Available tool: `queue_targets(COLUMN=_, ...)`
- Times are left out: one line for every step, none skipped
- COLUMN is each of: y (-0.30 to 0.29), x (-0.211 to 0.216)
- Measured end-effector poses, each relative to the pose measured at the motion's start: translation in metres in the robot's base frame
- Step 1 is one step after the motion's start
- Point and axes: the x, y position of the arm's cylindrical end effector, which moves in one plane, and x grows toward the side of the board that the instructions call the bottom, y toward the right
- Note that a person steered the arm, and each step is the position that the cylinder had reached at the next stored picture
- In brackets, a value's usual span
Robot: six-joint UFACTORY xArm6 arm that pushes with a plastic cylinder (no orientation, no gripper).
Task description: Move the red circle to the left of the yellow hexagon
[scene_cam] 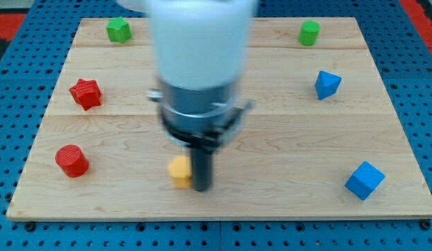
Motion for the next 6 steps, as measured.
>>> queue_targets(y=-0.057, x=-0.044)
queue_targets(y=-0.103, x=-0.066)
queue_targets(y=-0.082, x=-0.042)
queue_targets(y=-0.099, x=0.022)
queue_targets(y=-0.149, x=0.043)
queue_targets(y=-0.152, x=-0.013)
